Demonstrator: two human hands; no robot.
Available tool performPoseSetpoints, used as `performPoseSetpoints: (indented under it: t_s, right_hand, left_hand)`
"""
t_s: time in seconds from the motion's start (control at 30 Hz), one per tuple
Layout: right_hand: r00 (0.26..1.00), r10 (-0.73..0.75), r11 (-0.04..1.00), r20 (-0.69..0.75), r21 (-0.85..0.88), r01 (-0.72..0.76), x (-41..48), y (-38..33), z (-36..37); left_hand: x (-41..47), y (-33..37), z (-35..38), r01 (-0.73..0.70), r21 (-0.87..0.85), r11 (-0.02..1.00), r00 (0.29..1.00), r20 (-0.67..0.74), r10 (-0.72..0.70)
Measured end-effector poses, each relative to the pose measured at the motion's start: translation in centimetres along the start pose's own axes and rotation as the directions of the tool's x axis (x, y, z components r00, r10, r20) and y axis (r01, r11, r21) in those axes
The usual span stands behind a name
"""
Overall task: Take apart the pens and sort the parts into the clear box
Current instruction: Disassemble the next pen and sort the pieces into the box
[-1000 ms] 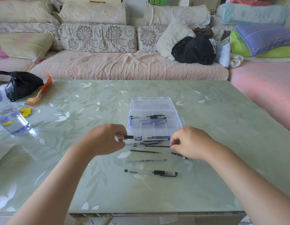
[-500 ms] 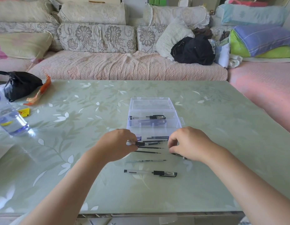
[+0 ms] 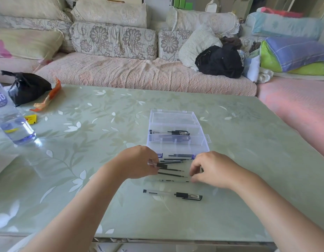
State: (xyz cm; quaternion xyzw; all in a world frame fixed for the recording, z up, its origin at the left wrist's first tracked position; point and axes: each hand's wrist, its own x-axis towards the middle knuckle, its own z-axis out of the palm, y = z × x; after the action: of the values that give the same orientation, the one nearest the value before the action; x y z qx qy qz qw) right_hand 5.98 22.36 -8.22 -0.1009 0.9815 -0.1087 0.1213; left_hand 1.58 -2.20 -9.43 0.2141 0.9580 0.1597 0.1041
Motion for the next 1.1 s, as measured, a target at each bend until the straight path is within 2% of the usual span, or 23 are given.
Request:
performPoseSetpoints:
  t_s: [0.1, 0.17, 0.23, 0.3, 0.5, 0.67, 1.1]
  right_hand:
    - [0.999, 0.032, 0.998, -0.027, 0.060, -0.030, 0.0, -0.1, -0.9]
    - [0.989, 0.062, 0.994, -0.132, 0.093, -0.050, 0.6, -0.2, -1.8]
    - [0.971, 0.051, 0.998, -0.234, 0.033, -0.045, 1.7, -0.5, -2.7]
    - [0.967, 0.031, 0.998, -0.254, -0.036, -0.042, 3.4, -0.6, -3.5]
    - [1.000, 0.017, 0.991, -0.015, -0.131, -0.019, 7.9, -1.5, -4.7]
    - [0.986, 0.016, 0.984, 0.165, -0.177, 0.013, 9.5, -2.8, -5.0]
    - [0.991, -0.014, 0.935, 0.131, -0.350, 0.059, 10.4, -3.0, -4.3]
  left_hand:
    - [0.0, -0.2, -0.5, -0.013, -0.028, 1.000, 1.000, -0.021, 0.013]
    - [0.1, -0.3, -0.9, -0.020, -0.039, 0.999, 0.999, -0.032, 0.019]
    - [0.2, -0.5, -1.3, -0.022, -0.047, 0.999, 0.999, -0.037, 0.020]
    - [0.2, -0.5, -1.5, -0.022, -0.052, 0.998, 0.999, -0.046, 0.019]
    - [0.5, -0.8, -1.5, -0.047, -0.082, 0.996, 0.997, -0.057, 0.042]
    - [0.7, -0.9, -1.8, -0.064, -0.117, 0.991, 0.996, -0.072, 0.056]
    - [1.1, -1.2, -1.9, -0.061, -0.137, 0.989, 0.996, -0.073, 0.052]
